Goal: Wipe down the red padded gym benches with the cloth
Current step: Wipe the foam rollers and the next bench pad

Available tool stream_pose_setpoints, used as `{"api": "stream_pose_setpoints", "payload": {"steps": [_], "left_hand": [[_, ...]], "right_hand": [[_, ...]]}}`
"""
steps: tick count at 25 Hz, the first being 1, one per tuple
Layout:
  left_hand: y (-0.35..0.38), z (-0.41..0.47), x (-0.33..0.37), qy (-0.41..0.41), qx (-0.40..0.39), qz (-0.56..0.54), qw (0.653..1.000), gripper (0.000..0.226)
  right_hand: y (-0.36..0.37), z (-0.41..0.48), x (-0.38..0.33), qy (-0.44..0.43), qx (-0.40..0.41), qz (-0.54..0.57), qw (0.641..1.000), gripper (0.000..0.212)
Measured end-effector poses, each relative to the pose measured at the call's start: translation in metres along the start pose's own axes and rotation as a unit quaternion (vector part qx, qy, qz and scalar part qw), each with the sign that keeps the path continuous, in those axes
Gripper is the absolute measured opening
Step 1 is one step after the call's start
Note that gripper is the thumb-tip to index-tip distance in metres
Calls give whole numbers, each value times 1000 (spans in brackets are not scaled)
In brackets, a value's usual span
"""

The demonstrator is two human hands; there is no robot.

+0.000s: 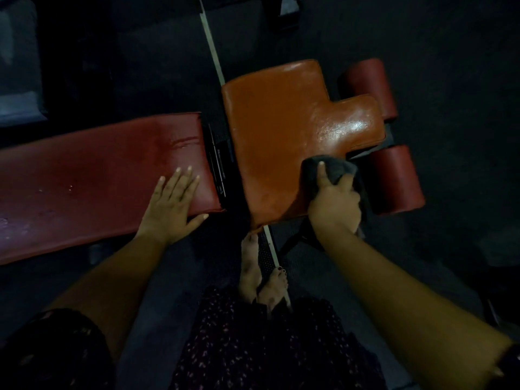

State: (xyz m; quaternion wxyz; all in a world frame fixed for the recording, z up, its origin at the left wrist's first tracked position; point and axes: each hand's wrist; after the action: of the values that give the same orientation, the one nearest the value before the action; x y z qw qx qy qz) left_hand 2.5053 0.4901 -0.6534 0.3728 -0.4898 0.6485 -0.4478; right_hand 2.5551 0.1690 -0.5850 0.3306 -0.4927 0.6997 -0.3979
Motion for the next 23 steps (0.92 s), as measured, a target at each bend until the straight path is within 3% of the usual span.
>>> {"api": "stream_pose_setpoints", "payload": {"steps": [6,10,12,17,23], "left_hand": [[9,1,-1,0,24,-10,1000,90],[9,1,-4,-2,25,-37,999,86],[9,2,-3,-21,28,-41,999,80],[6,2,3,-32,46,-33,998,74],[9,1,4,-41,51,-3,998,75]], "right_hand": [[13,-20,-76,-182,0,-132,974,63],[41,-35,-103,-374,-6,-319,871,47],[58,-47,-92,-405,-14,-380,831,47],[41,-41,-22,-379,18,-245,892,64],[5,1,56,-133,67,-98,984,75]]}}
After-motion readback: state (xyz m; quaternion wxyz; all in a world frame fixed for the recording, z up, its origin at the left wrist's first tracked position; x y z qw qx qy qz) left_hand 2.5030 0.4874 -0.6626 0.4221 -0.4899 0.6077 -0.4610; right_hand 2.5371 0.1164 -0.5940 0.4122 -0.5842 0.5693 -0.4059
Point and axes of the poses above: each hand's wrist, its own z-axis towards the middle knuckle, its own y-axis out of the palm, x = y × z, and after that the axes turned 4 degrees about z, right-handed
